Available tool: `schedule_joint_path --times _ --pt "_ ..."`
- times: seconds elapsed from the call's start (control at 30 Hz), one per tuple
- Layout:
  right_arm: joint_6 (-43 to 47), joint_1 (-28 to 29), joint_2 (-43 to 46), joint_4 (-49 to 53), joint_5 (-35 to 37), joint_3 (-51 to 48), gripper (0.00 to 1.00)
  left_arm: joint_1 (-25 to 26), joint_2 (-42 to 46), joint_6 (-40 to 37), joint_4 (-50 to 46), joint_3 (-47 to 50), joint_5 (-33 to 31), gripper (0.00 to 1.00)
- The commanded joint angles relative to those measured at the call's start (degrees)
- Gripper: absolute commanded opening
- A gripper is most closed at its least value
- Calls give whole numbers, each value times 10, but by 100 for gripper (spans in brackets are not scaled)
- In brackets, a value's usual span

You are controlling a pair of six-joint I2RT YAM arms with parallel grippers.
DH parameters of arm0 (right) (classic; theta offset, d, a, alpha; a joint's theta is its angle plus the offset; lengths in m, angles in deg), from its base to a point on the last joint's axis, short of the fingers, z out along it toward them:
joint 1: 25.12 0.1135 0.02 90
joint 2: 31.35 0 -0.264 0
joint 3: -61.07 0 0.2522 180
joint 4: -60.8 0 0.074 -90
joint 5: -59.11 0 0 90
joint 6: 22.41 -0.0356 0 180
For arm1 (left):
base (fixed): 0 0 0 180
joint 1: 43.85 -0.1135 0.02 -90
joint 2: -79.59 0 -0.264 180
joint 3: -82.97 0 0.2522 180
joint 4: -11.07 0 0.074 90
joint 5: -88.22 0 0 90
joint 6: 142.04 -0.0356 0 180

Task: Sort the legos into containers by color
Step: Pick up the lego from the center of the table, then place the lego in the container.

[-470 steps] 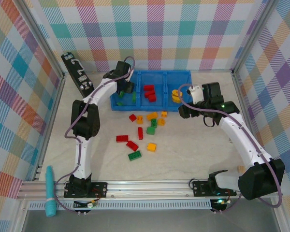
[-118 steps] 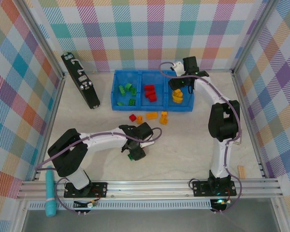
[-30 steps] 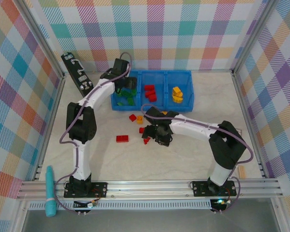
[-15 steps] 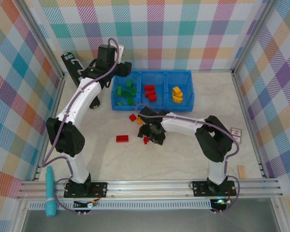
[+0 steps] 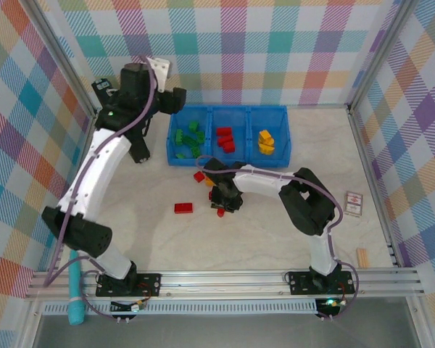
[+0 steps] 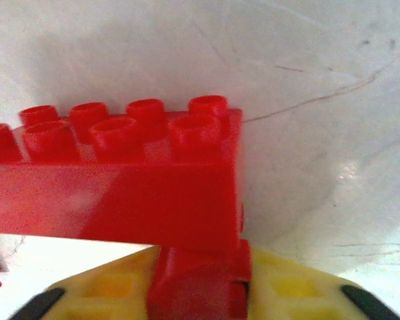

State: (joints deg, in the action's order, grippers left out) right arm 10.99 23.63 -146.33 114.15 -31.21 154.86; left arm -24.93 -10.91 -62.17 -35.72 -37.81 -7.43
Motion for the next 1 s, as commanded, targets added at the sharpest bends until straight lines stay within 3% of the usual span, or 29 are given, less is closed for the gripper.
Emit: schedule_joint_path --times 0.0,0.27,0.43,0.57,0.83,0.97 --pt "36 -7 0 17 -15 -11 27 -7 53 -10 -24 34 -20 81" --pt "155 -15 90 59 3 -34 21 -7 179 0 -48 198 23 83" --pt "243 -25 187 105 66 -29 21 -7 245 6 -45 306 40 87" --pt "319 -63 220 114 104 10 21 -7 265 31 -82 333 72 86" --pt "486 -133 158 11 126 113 20 -7 259 212 -200 361 34 84" --pt "577 -137 118 -77 96 137 21 -5 247 348 -203 430 96 83"
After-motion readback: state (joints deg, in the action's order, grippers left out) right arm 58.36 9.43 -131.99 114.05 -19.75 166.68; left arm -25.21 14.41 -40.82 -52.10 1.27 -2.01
